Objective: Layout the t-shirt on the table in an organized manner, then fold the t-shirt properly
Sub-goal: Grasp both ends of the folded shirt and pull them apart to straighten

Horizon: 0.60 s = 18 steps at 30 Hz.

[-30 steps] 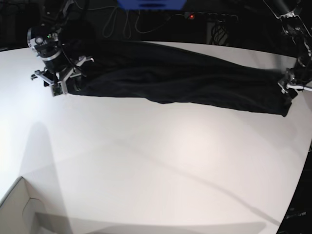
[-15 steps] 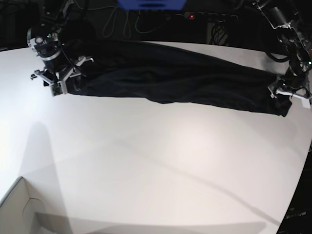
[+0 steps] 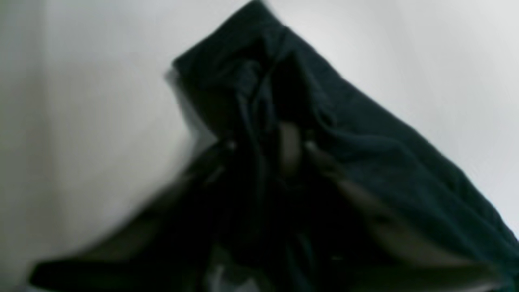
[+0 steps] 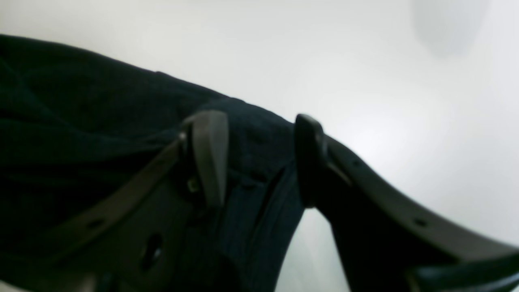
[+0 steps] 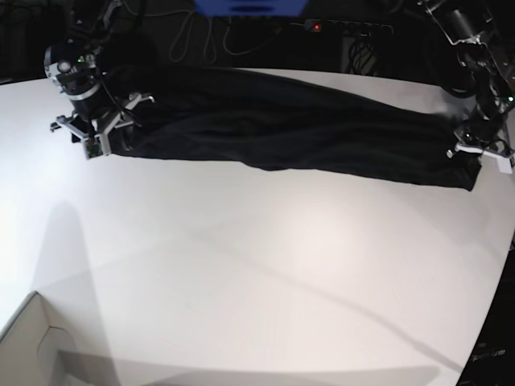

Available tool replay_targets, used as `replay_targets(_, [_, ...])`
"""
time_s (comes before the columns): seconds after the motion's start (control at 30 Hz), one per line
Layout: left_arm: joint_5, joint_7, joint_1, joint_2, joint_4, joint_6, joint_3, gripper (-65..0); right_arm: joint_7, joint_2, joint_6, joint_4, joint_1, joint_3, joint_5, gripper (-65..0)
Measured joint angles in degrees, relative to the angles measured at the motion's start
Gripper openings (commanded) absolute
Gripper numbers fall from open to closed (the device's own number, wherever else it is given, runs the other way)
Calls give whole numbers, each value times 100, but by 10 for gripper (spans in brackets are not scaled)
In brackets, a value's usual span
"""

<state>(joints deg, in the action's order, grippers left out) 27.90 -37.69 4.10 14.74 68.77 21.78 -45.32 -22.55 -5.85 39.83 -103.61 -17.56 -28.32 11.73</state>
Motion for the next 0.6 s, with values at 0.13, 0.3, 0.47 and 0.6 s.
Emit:
replay_targets(0.13, [-28, 223, 15, -11, -15, -4, 7, -650, 0, 0, 0, 0, 7, 0, -2, -383])
replay_targets(0.3, [-136, 138, 35, 199, 81, -31, 0, -650, 2, 0, 0, 0, 7, 15, 0, -383])
replay_targets(0.47, [-142, 151, -15, 352, 498, -98, -33, -650, 2, -4, 0, 0, 4, 15, -7, -383])
replay_targets(0.6, [-114, 144, -22, 345, 765, -76, -22, -650, -39, -323, 0, -142, -94, 11, 2, -384])
